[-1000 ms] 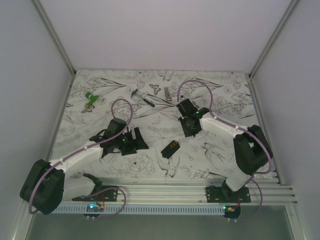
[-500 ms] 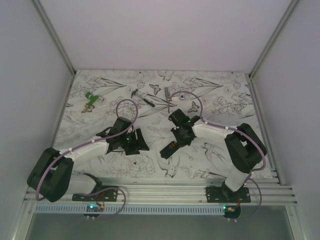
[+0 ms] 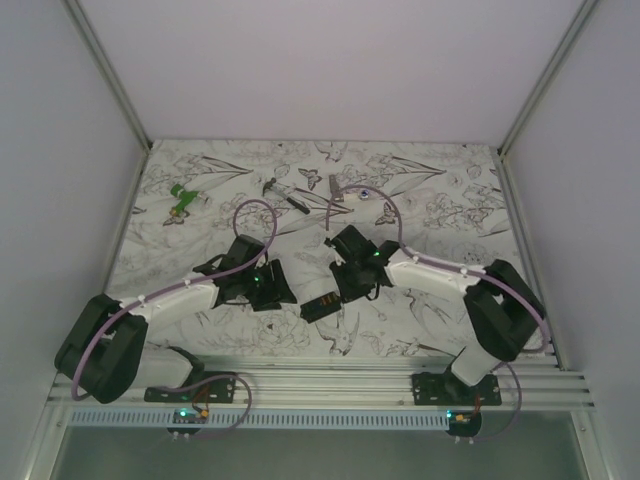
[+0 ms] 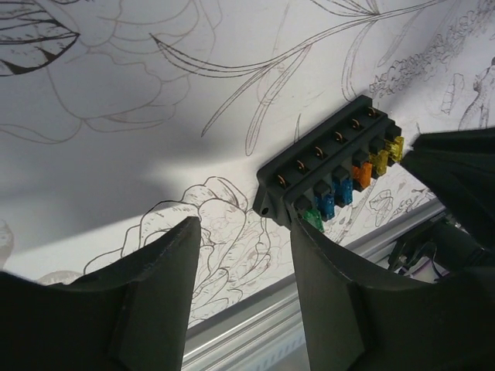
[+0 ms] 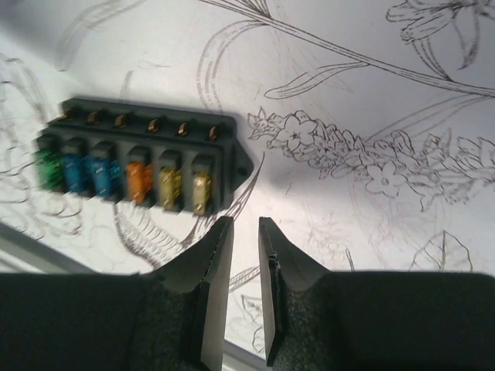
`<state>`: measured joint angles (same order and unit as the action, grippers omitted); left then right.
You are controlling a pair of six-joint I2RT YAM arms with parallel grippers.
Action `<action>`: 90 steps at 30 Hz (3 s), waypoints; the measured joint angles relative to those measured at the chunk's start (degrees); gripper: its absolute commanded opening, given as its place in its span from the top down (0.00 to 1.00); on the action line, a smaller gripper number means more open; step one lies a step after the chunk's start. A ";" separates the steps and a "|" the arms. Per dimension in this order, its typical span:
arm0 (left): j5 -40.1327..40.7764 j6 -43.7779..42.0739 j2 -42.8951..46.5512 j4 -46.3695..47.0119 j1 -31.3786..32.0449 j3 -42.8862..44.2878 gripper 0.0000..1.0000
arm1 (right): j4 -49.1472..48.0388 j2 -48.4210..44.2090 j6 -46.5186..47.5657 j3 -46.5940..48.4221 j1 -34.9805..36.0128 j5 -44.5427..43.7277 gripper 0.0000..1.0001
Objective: Snap on the fuse box
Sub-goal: Adjust the fuse box base at the center of the board, then install the fuse at the fuse box base.
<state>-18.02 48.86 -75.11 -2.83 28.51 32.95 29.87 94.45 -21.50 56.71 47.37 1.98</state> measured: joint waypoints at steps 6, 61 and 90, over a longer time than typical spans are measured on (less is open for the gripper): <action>1.60 -0.13 0.68 -2.01 -0.70 0.00 0.47 | 1.53 -8.17 -4.81 1.55 3.26 -1.16 0.71; 2.75 -8.90 5.40 -3.65 -9.46 -1.90 0.37 | 16.39 16.68 -16.57 26.97 15.69 -9.60 1.00; 5.70 -7.54 10.47 -4.31 -13.68 -5.97 0.35 | 20.72 20.90 -13.16 31.63 19.28 -14.21 1.00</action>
<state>-12.32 41.32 -64.64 -7.14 14.83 26.98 50.59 115.35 -34.65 88.33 66.65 -12.23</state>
